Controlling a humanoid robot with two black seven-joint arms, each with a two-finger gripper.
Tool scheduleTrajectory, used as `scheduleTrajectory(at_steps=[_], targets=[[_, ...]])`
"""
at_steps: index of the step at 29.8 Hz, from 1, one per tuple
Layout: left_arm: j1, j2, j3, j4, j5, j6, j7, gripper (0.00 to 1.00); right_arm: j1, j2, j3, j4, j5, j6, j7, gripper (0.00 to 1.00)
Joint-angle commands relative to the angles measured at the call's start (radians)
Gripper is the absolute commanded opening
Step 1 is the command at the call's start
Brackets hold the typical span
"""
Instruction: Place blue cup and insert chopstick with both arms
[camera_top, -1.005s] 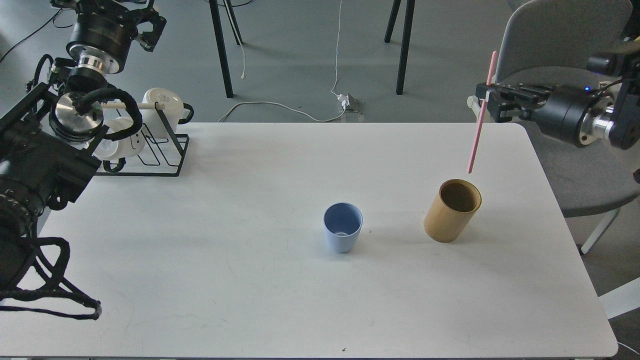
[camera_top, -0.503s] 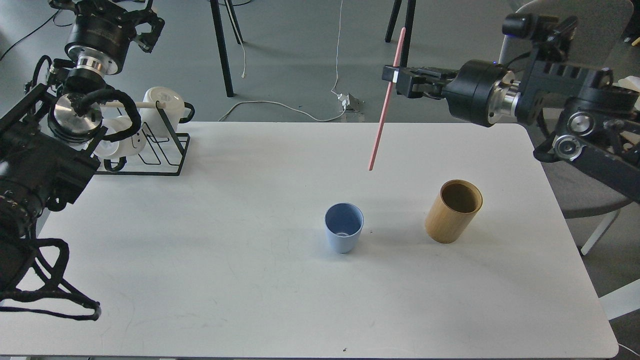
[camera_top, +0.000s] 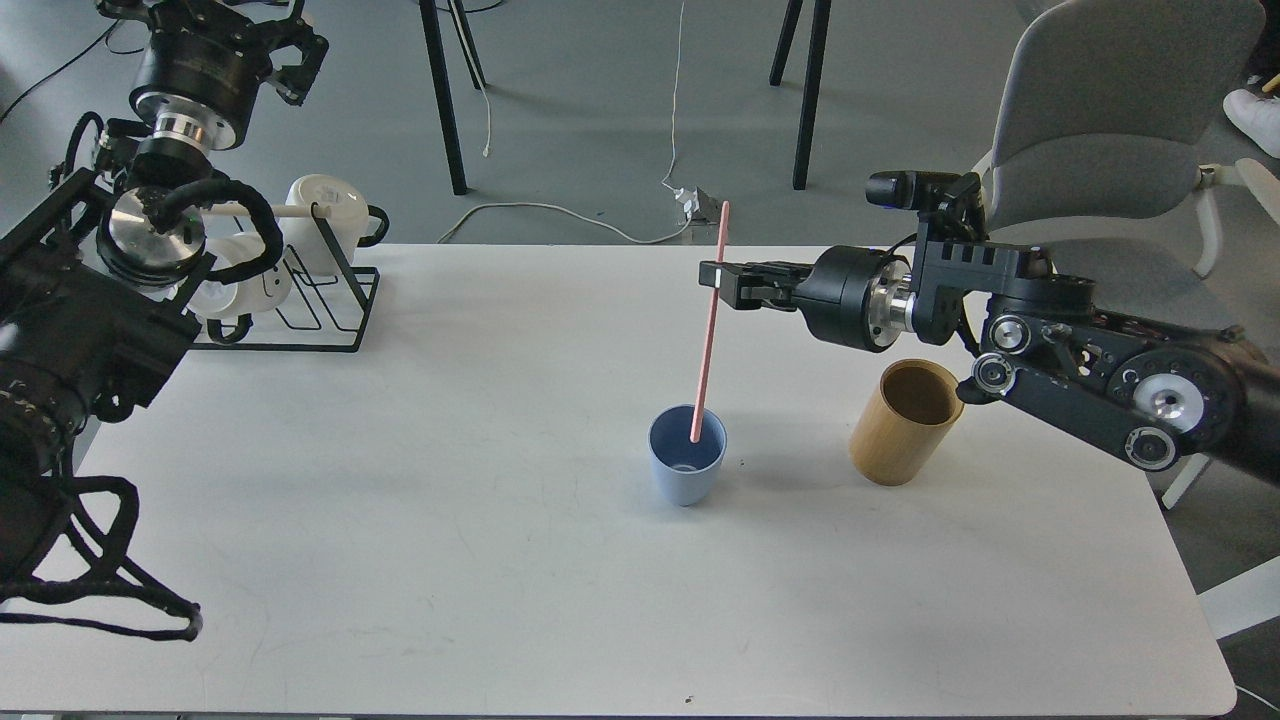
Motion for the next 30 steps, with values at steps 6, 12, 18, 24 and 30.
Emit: scheduleTrajectory(at_steps=[6,12,18,24,30], targets=[[0.001,0.0,0.0,0.0,0.001,0.0,-0.001,1.0,-0.024,0.042,-0.001,-0.033,-0.01,0.0,0.0,0.01],[0.009,0.0,0.0,0.0,0.001,0.0,-0.003,1.0,-0.03,0.063,-0.029,-0.054,-0.01,0.0,0.0,0.06],[0.009,0.0,-0.002,0.0,0.001,0.0,-0.003,1.0,-0.032,0.068,-0.044,-0.054,-0.01,0.0,0.003,0.1],[0.017,0.003,-0.002,0.0,0.001,0.0,-0.003,1.0,-0.036,0.071,-0.044,-0.054,-0.01,0.0,0.003,0.17],[0.017,0.003,-0.002,0.0,0.001,0.0,-0.003,1.0,-0.036,0.071,-0.043,-0.053,-0.004,0.001,0.003,0.43]])
